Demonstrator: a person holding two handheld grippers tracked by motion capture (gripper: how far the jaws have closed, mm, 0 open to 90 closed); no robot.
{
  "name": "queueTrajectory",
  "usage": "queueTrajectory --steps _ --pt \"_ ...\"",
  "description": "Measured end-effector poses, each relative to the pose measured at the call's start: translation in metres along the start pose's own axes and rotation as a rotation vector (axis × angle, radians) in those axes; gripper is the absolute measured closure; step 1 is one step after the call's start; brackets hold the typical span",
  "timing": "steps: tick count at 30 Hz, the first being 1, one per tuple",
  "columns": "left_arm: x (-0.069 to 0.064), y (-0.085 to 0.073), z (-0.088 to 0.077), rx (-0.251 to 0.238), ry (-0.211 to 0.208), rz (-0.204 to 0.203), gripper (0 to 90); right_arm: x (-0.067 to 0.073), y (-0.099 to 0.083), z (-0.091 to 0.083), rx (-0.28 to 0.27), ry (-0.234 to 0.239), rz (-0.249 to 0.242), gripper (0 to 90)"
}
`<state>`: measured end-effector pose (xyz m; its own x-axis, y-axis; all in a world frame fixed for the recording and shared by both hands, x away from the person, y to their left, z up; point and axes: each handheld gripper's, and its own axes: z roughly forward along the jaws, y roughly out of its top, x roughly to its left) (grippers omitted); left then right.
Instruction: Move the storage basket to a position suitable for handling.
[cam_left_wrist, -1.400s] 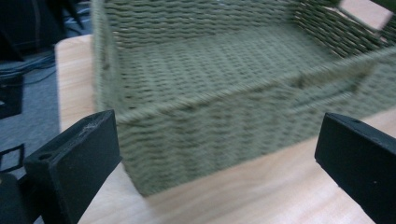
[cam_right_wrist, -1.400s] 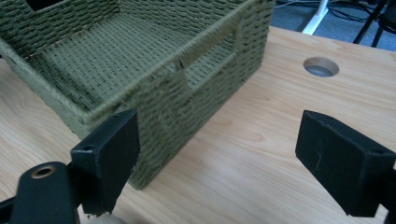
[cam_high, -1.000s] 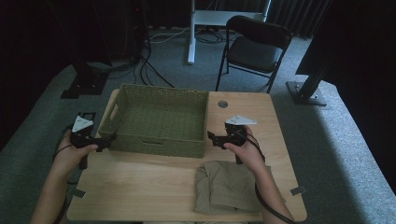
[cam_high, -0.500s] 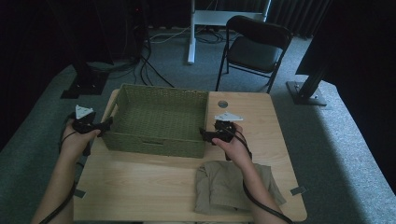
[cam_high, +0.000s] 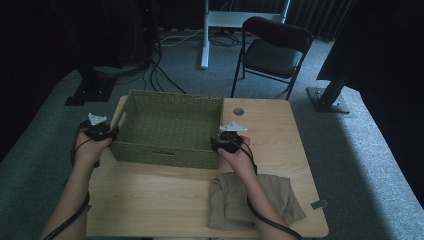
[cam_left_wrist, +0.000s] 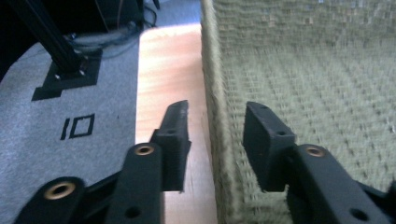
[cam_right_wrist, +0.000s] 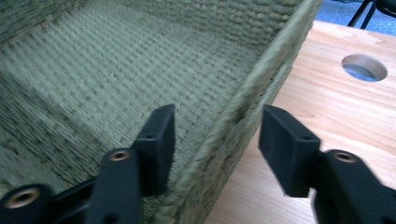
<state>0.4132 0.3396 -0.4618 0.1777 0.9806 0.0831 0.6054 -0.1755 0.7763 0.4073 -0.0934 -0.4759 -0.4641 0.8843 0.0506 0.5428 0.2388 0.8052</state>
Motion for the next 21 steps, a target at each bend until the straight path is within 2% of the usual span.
queueTrajectory --steps 1,4,6,9,15,21 --pt "-0.001 0.0 0.001 0.025 0.003 -0.002 70.6 0.0 0.0 0.001 -0.003 0.002 0.007 47.6" --pt "-0.004 0.0 0.001 0.044 0.014 -0.051 78.6 0.002 0.0 0.0 -0.016 -0.034 0.004 51.6" --pt "-0.006 -0.001 0.001 0.06 0.041 -0.071 81.6 0.004 0.001 -0.001 0.006 -0.029 0.036 56.2" --pt "-0.009 -0.003 0.0 0.054 0.061 -0.056 82.2 0.008 0.002 -0.001 0.013 -0.06 0.0 57.9" --pt "-0.013 -0.005 -0.001 0.036 0.071 -0.087 83.9 0.008 0.002 -0.003 0.015 -0.078 0.021 61.9" --pt "-0.023 -0.007 -0.006 0.04 0.067 -0.108 84.2 0.001 0.003 -0.006 0.022 -0.104 0.007 65.7"
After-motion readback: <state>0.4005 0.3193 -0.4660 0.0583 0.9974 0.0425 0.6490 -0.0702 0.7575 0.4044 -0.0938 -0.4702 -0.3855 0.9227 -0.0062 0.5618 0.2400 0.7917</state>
